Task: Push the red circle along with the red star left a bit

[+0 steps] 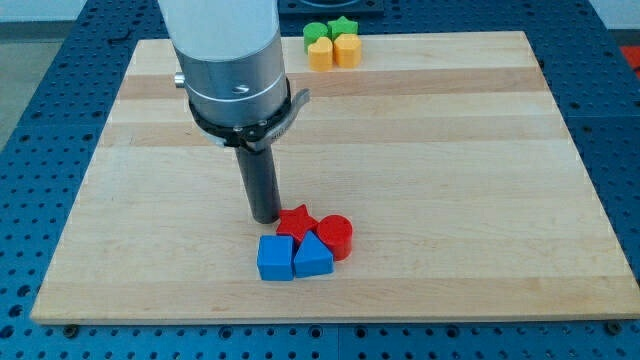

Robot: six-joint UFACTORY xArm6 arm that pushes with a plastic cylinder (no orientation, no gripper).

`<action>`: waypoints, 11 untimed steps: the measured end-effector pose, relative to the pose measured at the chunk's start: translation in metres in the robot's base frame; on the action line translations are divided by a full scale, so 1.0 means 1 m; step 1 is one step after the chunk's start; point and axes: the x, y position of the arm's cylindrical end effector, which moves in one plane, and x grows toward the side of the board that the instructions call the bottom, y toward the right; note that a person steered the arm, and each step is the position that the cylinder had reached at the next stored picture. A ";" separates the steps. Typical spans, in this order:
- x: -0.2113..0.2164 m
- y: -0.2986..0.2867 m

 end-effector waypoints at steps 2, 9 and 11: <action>-0.066 0.030; 0.029 0.177; 0.071 0.179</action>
